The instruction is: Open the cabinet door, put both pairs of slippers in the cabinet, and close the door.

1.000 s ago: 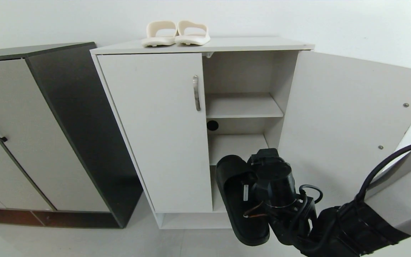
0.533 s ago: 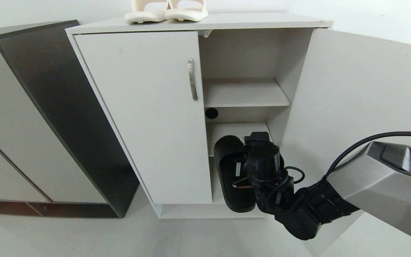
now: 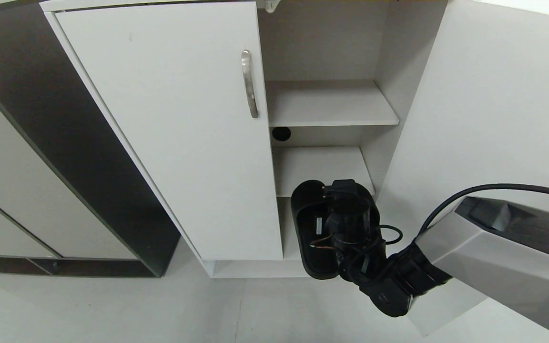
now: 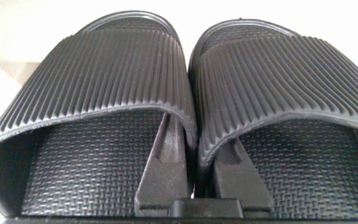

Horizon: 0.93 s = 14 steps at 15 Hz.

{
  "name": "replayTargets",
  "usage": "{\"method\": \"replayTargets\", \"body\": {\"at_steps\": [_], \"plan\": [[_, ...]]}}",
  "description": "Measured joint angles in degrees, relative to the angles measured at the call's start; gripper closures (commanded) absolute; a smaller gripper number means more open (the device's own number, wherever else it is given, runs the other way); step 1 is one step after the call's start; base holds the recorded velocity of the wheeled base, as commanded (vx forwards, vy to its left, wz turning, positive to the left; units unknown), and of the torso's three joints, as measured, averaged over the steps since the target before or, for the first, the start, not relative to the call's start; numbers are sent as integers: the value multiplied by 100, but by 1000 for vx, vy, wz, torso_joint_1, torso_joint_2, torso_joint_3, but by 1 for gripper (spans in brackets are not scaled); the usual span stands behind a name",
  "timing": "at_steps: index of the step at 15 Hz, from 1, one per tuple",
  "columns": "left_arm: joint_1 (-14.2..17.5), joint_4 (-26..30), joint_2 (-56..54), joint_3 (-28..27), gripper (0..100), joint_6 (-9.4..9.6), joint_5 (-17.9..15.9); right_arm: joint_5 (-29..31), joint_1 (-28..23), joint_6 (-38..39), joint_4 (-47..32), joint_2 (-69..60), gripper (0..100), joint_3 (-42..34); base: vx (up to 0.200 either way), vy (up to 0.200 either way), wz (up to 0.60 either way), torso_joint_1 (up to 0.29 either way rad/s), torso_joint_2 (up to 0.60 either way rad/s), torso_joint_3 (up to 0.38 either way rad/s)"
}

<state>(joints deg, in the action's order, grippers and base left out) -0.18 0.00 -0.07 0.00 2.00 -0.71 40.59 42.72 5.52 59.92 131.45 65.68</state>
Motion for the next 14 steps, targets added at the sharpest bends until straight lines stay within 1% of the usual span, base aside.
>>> {"method": "replayTargets", "body": {"at_steps": [3, 7, 10, 14], "plan": [[0, 0, 0, 0, 100, -11, 6, 89, -11, 5, 123, 173, 100, 113, 0, 0, 0, 0, 0, 0], [0, 0, 0, 0, 100, -15, 9, 122, 4, 2, 167, 247, 100, 151, 200, 0, 0, -5, 2, 1], [0, 0, 0, 0, 100, -15, 9, 128, 17, -41, 385, 269, 100, 140, 200, 0, 0, 9, 1, -1], [5, 2, 0, 0, 100, -15, 9, 130, 24, -52, 399, 278, 100, 113, 200, 0, 0, 0, 5, 0]]}}
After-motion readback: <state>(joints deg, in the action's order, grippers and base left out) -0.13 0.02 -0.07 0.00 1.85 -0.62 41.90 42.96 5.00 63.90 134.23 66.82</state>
